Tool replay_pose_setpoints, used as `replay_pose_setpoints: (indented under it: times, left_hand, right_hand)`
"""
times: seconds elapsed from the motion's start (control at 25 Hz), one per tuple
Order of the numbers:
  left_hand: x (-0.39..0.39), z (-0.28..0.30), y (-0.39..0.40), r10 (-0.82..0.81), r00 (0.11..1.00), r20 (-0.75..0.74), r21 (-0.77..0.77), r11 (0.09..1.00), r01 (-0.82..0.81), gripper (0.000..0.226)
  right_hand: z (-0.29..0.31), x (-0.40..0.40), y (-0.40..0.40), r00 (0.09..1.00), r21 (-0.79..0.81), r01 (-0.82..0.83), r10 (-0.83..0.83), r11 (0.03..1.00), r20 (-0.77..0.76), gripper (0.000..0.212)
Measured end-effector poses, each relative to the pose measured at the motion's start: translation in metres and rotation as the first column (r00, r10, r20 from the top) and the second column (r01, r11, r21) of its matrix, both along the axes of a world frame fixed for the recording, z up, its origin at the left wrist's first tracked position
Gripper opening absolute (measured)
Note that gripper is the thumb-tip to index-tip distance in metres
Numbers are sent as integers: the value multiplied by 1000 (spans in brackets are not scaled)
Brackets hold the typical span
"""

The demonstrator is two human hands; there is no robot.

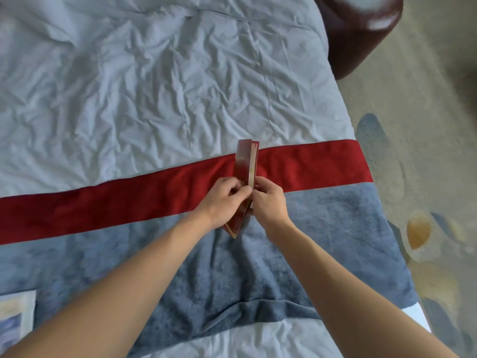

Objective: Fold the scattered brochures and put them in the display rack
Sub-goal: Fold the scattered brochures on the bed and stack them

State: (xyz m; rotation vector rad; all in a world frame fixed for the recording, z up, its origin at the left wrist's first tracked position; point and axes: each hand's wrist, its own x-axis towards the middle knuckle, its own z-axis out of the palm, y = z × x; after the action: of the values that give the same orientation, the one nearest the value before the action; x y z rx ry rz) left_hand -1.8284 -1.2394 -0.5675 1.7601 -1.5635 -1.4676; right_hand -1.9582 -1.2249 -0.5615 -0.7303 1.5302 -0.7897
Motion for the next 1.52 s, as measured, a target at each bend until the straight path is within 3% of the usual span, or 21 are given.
replay_pose_setpoints:
  times: [0.08,0.16,0.24,0.36,0.44,0.56,0.64,0.72,0.8,0.84,0.88,0.92,1.0,1.12,1.2,1.28,1.4,1.52]
  left_hand:
    - [24,2,14,148,985,89,-83,987,-141,22]
    - [54,10,28,264,957,118,-27,965,-263,48]
    - [88,18,42,302,937,178,19,951,-310,54]
    - [137,33,66,324,929,178,2,944,-329,20]
    - [175,44,86,356,921,155,-28,934,-356,12]
    - [233,59,117,393,917,73,-51,920,-390,13]
    - [276,65,142,468,884,-9,-44,883,-468,22]
    - [320,67,162,658,749,-85,104,753,-650,26]
    - [362,67,183,849,492,-195,439,524,-730,22]
    - [382,65,195,880,416,-230,517,472,-714,17]
    - [400,63,206,880,408,-242,520,473,-711,16]
    - [419,58,217,864,452,-221,479,500,-722,28]
    - [459,46,242,782,622,-40,291,605,-741,54]
    - [509,25,281,649,747,144,136,734,-665,47]
    - [533,1,311,588,790,175,123,783,-610,40]
    - [548,-24,339,561,811,167,158,797,-583,41]
    - [561,-56,369,515,832,204,201,810,-551,35]
    - [562,-75,386,444,839,316,81,868,-490,27]
  right_hand:
    - [13,20,11,997,1,1,-1,1000,78,30]
    - [27,39,23,991,7,-41,39,999,129,34]
    - [37,62,35,990,16,-75,73,997,121,27]
    - [45,101,49,992,52,-80,75,995,98,23]
    - [51,138,61,990,41,-122,119,992,74,19]
    - [60,192,82,971,-69,-235,231,969,-68,34]
    - [65,232,99,910,-186,-363,305,913,-279,40]
    - [69,271,117,841,-289,-477,336,830,-425,39]
    - [72,318,140,834,-351,-520,376,778,-403,34]
    - [73,340,152,825,-377,-544,396,750,-402,33]
    - [70,361,163,805,-401,-577,413,712,-426,34]
    - [65,379,174,769,-411,-625,435,663,-468,34]
    - [50,413,192,681,-386,-719,476,578,-556,34]
    - [26,457,220,632,-305,-757,529,577,-567,39]
    - [7,485,242,640,-227,-740,560,633,-526,40]
    - [-15,504,265,585,-119,-769,616,628,-528,47]
    - [-50,514,295,348,56,-875,706,481,-617,58]
    - [-71,517,313,133,169,-929,724,329,-677,62]
